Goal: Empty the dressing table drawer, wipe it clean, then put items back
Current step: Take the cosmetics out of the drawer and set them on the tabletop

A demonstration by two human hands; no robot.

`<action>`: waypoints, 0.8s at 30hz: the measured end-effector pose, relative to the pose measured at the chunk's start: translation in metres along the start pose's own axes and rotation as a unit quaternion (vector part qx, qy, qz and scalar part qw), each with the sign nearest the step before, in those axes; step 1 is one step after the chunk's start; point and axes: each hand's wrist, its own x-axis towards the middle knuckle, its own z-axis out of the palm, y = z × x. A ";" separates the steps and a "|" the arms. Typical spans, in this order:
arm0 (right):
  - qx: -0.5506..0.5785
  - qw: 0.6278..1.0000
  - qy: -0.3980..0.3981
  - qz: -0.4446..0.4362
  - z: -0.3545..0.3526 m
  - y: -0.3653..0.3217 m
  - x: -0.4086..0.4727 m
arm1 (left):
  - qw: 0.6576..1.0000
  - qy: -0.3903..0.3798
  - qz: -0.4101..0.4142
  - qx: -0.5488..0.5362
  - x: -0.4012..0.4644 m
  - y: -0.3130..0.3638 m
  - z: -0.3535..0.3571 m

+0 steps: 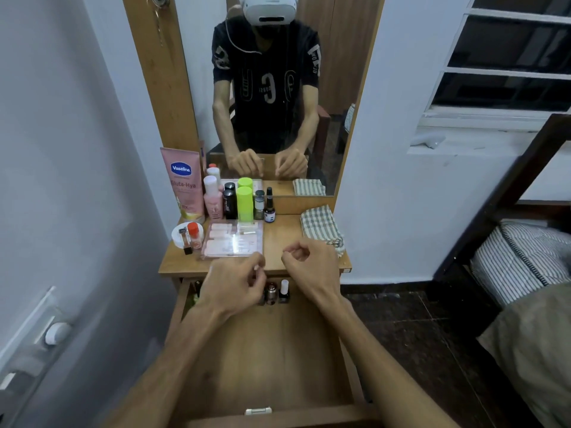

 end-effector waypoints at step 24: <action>-0.127 0.981 -0.009 0.146 0.033 0.020 -0.047 | 0.965 -0.170 -0.173 0.099 -0.034 0.014 0.029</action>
